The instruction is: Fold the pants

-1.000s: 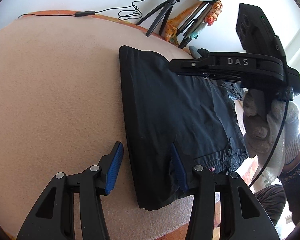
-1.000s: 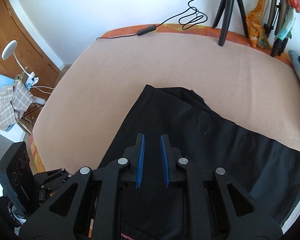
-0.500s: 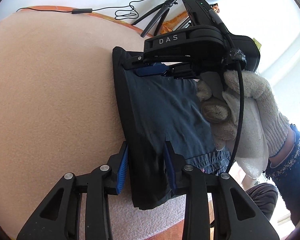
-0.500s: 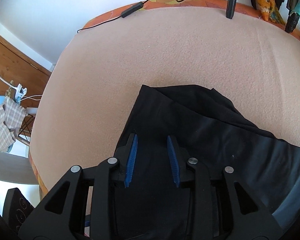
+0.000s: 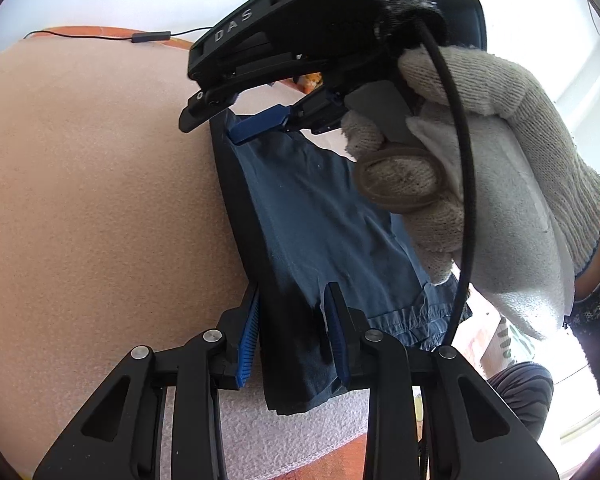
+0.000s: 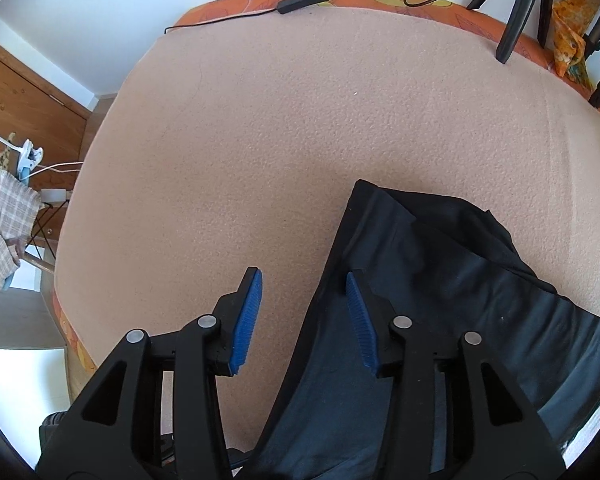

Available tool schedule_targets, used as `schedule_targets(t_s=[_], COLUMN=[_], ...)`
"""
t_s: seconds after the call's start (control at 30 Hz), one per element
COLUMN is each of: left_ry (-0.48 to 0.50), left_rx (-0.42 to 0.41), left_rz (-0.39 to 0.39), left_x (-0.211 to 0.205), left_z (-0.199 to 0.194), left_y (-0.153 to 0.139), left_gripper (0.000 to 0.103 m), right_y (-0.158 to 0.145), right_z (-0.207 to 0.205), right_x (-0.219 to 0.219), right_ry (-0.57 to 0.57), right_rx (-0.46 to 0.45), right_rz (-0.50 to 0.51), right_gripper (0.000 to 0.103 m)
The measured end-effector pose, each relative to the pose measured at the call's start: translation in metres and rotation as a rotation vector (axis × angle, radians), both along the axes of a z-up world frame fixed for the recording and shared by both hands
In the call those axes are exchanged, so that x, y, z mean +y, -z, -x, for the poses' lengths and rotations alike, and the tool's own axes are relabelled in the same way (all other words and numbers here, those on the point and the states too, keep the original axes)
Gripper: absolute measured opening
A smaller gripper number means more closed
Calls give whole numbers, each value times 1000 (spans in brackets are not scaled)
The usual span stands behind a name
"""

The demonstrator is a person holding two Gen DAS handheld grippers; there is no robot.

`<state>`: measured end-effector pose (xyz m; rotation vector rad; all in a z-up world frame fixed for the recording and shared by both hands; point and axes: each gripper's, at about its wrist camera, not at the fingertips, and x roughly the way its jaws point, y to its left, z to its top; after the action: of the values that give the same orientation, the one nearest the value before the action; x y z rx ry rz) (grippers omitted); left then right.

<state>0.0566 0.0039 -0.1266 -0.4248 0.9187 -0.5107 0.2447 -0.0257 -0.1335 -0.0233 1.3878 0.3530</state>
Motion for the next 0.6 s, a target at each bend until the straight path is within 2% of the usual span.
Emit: schedule_targets(t_s=[0.17,0.43,0.6], left_ry=[5,15,25], left_rx=[-5,-11,-26], left_rz=[-6,-4,-21], left_x=[2,1,-6], left_z=[5,3,7], left_y=[1,2,1], left_gripper=[28,28,28], right_y=[4,-16,-13], right_z=[3,2,5], right_x=[6,-6,-5], right_ry=[-4,13,-18], right_rx=[10,-7,0], right_rz=[41,39,109], right_gripper=[46,46,46])
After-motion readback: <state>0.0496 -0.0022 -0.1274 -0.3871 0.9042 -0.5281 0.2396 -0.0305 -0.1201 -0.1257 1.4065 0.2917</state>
